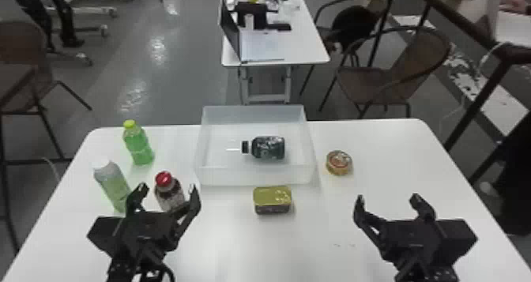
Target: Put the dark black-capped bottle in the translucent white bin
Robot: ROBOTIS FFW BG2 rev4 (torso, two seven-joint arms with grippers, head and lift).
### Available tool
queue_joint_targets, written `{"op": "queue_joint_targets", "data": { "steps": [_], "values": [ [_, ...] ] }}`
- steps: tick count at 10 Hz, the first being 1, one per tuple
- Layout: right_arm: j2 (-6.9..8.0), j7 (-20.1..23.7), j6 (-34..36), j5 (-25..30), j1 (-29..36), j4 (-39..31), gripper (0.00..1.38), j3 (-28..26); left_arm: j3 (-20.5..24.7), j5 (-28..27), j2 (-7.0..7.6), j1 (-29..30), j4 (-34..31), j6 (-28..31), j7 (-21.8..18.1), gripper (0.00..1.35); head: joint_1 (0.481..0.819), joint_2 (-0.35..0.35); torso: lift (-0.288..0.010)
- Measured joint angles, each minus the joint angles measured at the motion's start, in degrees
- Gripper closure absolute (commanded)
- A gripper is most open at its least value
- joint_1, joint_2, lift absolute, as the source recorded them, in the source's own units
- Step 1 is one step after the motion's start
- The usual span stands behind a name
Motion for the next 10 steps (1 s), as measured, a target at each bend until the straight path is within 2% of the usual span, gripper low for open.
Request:
{"op": "queue_joint_targets", "data": {
  "steps": [3,10],
  "values": [
    [0.07,0.06,-0.62,-0.41,-0.33,1.00,0.09,0.16,-0.67,0.55,0.93,-0.21,-0.01,0.55,-0.01,0.19,0.695,0.005,-0.020],
    [0.07,0.06,-1.91,0.21,-0.53,1.45,0.09,0.18,-0.79,0.27,1.18,-0.44,0.00,0.39,-0.01,0.19,0.695,0.005,-0.020]
  ]
}}
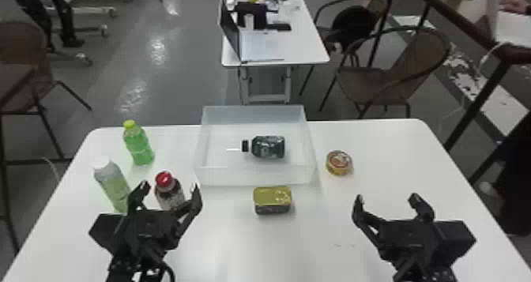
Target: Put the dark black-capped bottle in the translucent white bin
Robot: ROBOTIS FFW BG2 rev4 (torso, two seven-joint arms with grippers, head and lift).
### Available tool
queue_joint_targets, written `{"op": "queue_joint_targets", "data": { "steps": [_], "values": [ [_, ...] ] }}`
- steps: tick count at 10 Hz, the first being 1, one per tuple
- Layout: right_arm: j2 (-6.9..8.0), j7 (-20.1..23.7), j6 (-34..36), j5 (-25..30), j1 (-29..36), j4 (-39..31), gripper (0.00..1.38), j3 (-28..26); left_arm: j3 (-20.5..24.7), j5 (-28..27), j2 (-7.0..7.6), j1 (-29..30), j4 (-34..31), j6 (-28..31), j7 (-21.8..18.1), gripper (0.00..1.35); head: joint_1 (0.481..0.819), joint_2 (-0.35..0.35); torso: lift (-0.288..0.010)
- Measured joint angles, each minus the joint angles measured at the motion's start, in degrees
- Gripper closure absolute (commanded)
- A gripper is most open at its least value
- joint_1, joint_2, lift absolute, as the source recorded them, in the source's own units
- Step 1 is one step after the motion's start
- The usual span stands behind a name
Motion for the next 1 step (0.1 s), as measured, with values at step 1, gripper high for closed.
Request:
{"op": "queue_joint_targets", "data": {
  "steps": [1],
  "values": [
    [0.01,-0.01,-0.13,0.16,0.03,0.00,0.09,0.00,-0.06,-0.02,0.07,0.01,0.00,-0.18,0.00,0.19,0.695,0.005,-0.020]
  ]
}}
